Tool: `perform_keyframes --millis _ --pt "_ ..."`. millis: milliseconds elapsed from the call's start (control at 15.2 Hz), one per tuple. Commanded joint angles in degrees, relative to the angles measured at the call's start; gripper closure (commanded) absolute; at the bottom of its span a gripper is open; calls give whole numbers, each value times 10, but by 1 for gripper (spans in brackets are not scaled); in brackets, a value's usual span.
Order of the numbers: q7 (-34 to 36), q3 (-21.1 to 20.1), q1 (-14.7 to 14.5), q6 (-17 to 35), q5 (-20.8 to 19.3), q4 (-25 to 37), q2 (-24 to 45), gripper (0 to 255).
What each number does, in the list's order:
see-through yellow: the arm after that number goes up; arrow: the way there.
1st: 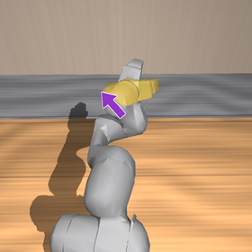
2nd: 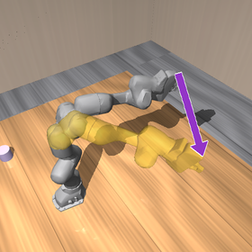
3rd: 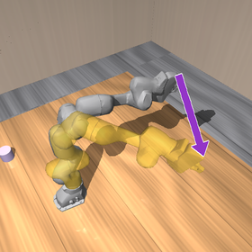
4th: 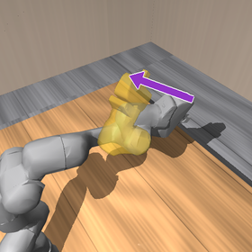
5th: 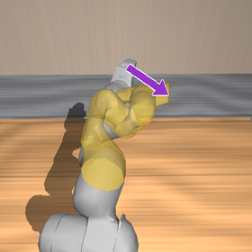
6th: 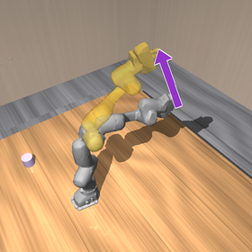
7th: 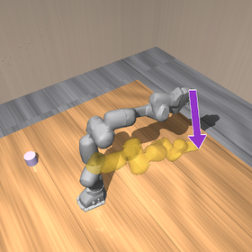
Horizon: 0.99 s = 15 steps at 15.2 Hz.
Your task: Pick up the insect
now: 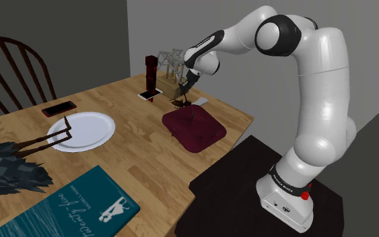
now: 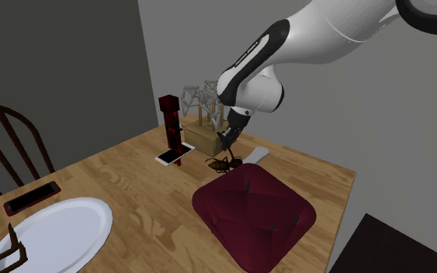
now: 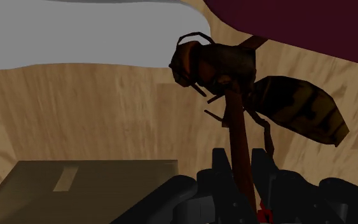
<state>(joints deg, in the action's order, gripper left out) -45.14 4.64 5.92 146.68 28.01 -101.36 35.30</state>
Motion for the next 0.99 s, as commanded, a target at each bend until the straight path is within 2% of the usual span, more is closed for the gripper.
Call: perform_keyframes --millis 0,396,924 --pt "0 0 0 0 0 0 0 255" --pt "0 0 0 0 0 0 1 255" --pt "22 13 -9 -39 -18 -1 -41 255"
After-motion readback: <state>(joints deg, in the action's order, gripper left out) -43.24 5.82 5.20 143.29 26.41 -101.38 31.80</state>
